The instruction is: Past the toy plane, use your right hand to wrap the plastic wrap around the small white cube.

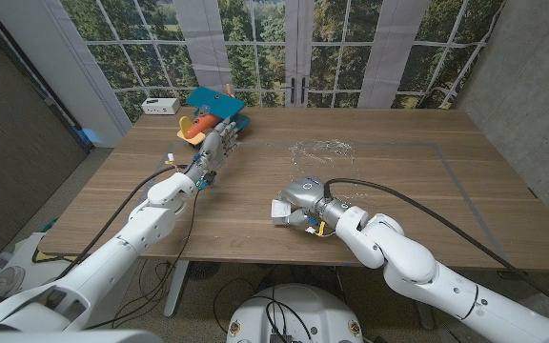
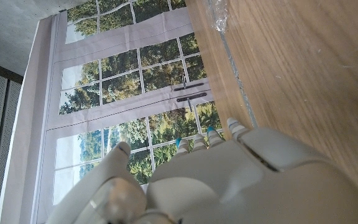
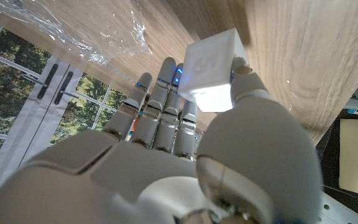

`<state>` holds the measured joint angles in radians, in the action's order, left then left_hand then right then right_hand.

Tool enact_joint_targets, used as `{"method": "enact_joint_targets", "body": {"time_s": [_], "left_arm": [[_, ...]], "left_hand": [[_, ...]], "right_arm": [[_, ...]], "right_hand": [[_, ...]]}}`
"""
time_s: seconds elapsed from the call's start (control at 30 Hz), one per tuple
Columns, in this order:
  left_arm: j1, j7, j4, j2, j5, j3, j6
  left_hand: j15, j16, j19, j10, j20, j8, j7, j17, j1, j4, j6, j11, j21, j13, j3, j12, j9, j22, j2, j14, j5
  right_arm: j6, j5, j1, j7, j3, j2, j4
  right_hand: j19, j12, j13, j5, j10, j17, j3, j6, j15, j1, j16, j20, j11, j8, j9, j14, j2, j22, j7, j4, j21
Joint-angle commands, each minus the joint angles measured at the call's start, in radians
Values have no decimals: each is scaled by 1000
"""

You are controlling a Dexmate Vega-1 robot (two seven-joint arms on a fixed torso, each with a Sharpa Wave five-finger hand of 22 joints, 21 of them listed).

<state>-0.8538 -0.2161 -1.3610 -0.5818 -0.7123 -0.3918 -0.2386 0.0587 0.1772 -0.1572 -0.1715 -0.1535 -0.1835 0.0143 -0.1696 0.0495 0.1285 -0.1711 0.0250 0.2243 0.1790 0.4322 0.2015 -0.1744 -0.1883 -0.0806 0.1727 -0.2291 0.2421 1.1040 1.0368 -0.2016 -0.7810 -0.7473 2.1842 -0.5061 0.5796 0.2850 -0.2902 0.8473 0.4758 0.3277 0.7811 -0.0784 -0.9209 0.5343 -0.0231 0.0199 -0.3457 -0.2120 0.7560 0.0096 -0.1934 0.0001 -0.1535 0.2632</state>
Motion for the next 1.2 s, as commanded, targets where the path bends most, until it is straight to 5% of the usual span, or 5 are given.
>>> {"method": "enact_joint_targets", "body": {"time_s": [0.03, 0.2, 1.2], "left_arm": [[5, -9, 6, 7, 1, -4, 1], [6, -10, 10, 11, -2, -4, 0], [3, 13, 4, 38, -1, -1, -27]], "left_hand": [[1, 0, 4, -166, -3, 3, -5, -3, 7, 2, -123, 4, -5, 3, -2, -5, -2, -4, -19, 173, -5], [2, 0, 3, -166, -4, 3, -4, -3, 6, 2, -124, 4, -6, 3, -3, -5, -2, -4, -19, 174, -5], [0, 1, 4, -166, -5, 1, -4, -3, 6, 3, -125, 3, -6, 3, -6, -4, -2, -4, -19, 174, -5]], "right_arm": [[-8, -46, 25, 81, 58, -1, 7], [-4, -74, 18, 96, 79, 1, 3], [15, -243, -39, 252, 175, -2, -56]], "right_hand": [[-8, 17, 83, 6, 57, 7, 4, 161, -118, -74, -3, -3, -43, -12, -5, 16, 74, -4, -69, 2, 7], [-12, 41, 99, 11, 73, 8, 1, 191, -118, -69, -8, -6, -39, -31, -17, 35, 73, -4, -65, 6, 9], [-8, 72, 133, 15, 56, 3, 1, 184, -115, -55, -44, -14, -40, -28, -16, 48, 65, -4, -66, 11, 7]]}}
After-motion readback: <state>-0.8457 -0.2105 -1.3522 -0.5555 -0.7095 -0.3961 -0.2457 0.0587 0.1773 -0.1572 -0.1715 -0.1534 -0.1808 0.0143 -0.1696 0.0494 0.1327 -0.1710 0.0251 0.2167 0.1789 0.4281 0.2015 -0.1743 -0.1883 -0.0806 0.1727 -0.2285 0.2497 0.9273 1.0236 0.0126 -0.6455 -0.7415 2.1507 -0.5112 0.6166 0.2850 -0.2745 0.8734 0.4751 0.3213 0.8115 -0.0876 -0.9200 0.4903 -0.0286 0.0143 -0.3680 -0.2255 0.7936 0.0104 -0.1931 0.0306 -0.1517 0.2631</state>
